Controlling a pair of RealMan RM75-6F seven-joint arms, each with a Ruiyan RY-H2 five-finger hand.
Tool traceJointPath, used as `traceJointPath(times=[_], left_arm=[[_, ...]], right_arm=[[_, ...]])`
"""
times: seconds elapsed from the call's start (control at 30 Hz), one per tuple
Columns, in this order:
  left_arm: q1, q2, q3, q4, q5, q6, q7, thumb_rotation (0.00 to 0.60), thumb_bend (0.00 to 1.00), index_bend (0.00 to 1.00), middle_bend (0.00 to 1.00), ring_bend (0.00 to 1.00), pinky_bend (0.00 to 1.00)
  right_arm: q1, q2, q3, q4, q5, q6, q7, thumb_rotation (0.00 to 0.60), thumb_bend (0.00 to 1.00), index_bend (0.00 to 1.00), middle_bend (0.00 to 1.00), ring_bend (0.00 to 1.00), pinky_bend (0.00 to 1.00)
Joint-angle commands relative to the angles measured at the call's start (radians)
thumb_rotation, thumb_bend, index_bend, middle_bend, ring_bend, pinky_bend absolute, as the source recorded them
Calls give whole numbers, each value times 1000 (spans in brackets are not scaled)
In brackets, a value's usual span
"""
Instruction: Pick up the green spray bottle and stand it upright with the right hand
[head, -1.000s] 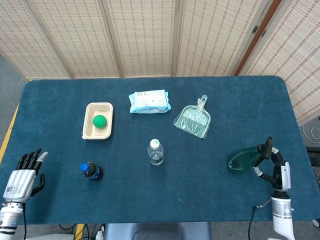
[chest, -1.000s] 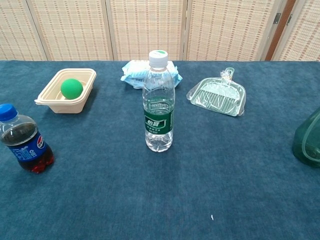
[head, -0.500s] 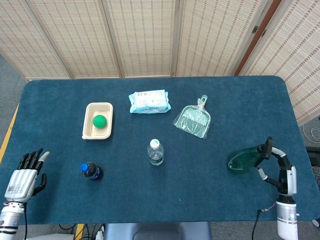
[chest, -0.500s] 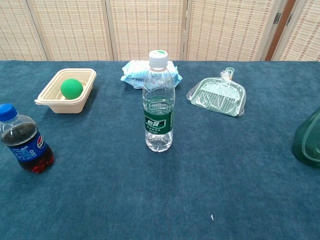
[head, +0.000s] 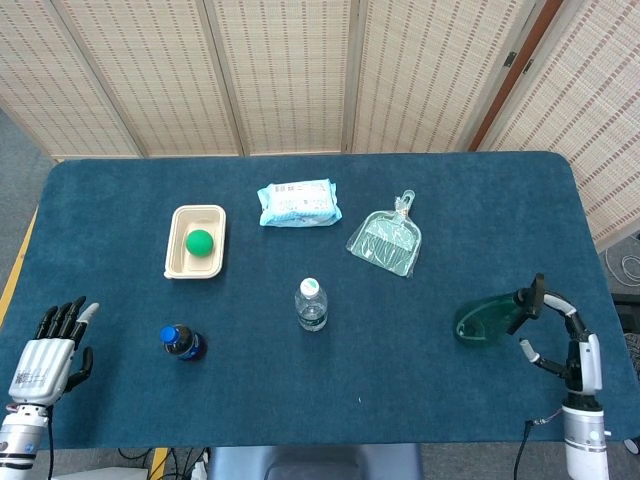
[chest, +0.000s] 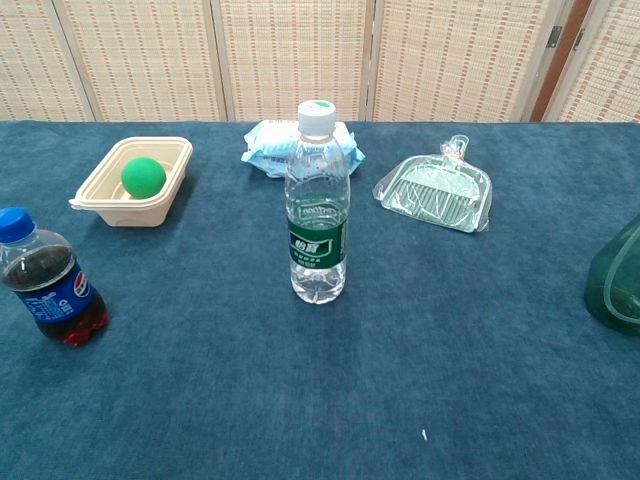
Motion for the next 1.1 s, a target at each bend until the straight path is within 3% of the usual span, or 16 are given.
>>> traceJointPath(times=[0.03,0.37,0.8,1.1], left_arm=[[-2,2,-2,-5,0,0,4,600,613,56,11,0,0],[-13,6,-11,-23,0,-3,22,600,613,56,10,0,0],[-20,4,-19,-25,-10,-6,25,600,613,56,11,0,0],[-24,-1,-22,-21,-13,-8,27,600,613,56,11,0,0]], right_arm=[[-20,50,-15,-54,-11,8,-68,600,121,281,235,223,216],[-61,200,-40,-223,-16,-17,-311,600,121,280,234,221,214],[-68,447,-63,-594,-25,-82,-708,600,122,280,231,216,202],[-69,539,-79,-720,-12,-147,-872,600,123,263,225,210,198]])
